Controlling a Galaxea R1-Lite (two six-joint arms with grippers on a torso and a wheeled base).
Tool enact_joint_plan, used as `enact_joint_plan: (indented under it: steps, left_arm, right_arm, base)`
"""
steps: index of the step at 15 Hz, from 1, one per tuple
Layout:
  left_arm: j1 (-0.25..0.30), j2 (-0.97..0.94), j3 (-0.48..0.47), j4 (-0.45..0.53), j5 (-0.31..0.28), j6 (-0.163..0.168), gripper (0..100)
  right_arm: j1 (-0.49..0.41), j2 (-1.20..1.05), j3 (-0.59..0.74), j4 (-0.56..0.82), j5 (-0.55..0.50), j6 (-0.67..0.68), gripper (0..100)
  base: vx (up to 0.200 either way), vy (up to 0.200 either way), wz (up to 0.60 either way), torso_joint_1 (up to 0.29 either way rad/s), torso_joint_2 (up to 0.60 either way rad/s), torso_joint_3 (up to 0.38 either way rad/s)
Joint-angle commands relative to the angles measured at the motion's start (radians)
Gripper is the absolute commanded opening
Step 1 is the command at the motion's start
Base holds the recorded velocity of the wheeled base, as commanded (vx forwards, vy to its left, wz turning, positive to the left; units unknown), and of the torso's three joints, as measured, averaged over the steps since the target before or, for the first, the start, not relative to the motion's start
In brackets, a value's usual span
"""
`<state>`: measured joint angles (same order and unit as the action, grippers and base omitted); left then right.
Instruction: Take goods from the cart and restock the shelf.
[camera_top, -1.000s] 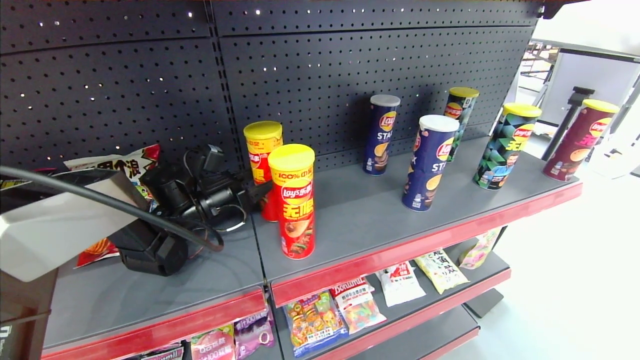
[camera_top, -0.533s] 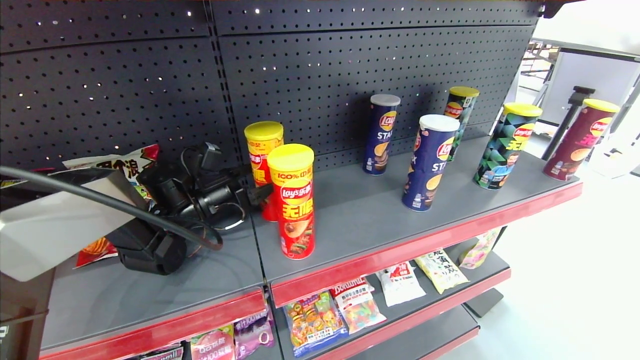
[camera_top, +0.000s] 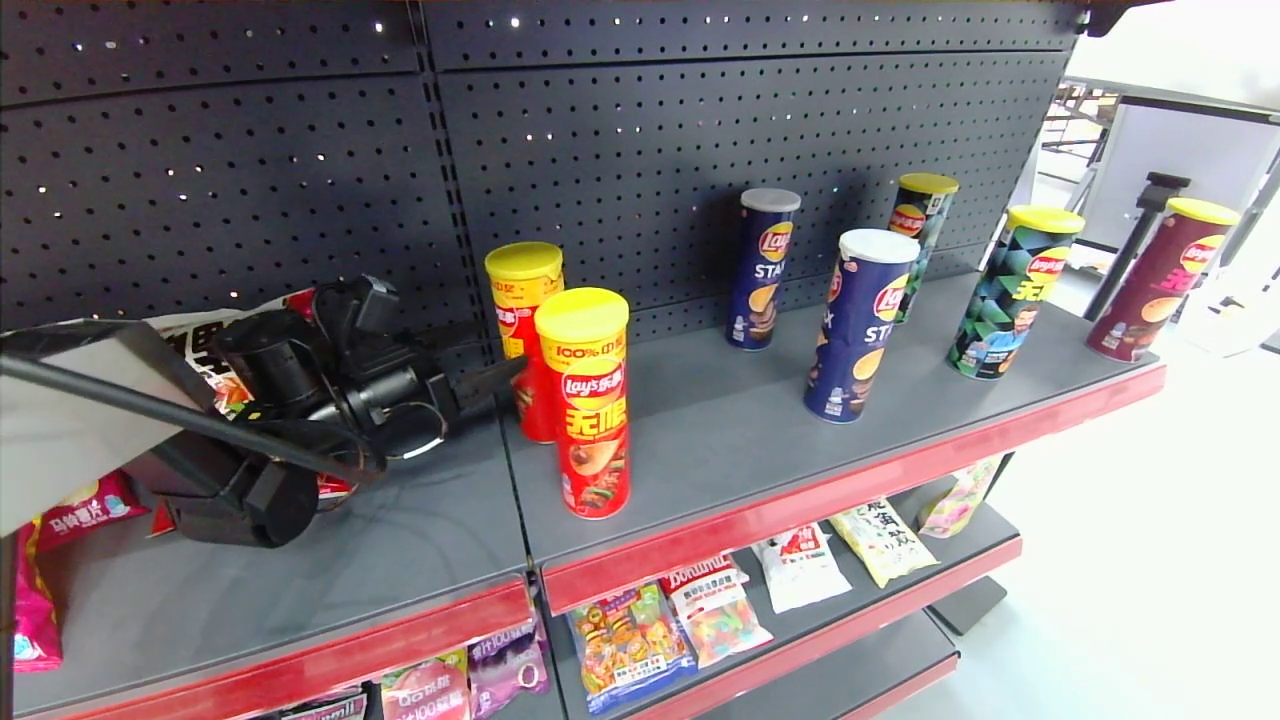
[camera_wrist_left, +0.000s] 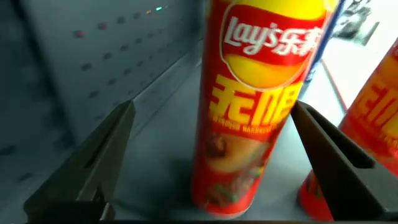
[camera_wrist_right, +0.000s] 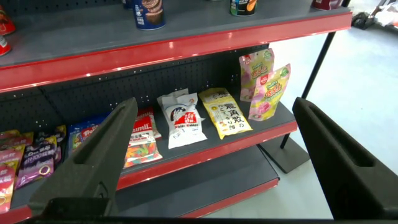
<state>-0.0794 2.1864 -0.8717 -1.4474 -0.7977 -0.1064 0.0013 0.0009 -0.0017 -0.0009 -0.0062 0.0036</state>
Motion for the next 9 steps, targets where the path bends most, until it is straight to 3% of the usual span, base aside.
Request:
enact_joint_plan:
  steps: [1, 4, 9]
  left_arm:
    - [0.018, -0.056, 0.025, 0.032, 0.000, 0.027, 100]
    - [0.035, -0.099, 0.040, 0.117, 0.000, 0.073, 100]
    - [0.084, -0.218, 0.135, 0.208, -0.002, 0.086, 100]
  right_arm:
    - [0.000, 0.001, 0.000, -0.001, 0.000, -0.001, 100]
    - [0.000, 0.001, 0.000, -0.001, 0.000, -0.001, 100]
    - [0.000, 0.001, 0.000, -0.001, 0.000, -0.001, 100]
  base:
    - [0.000, 0.000, 0.00, 0.000, 0.00, 0.000]
    - [0.000, 0.000, 0.00, 0.000, 0.00, 0.000]
    - [0.000, 0.000, 0.00, 0.000, 0.00, 0.000]
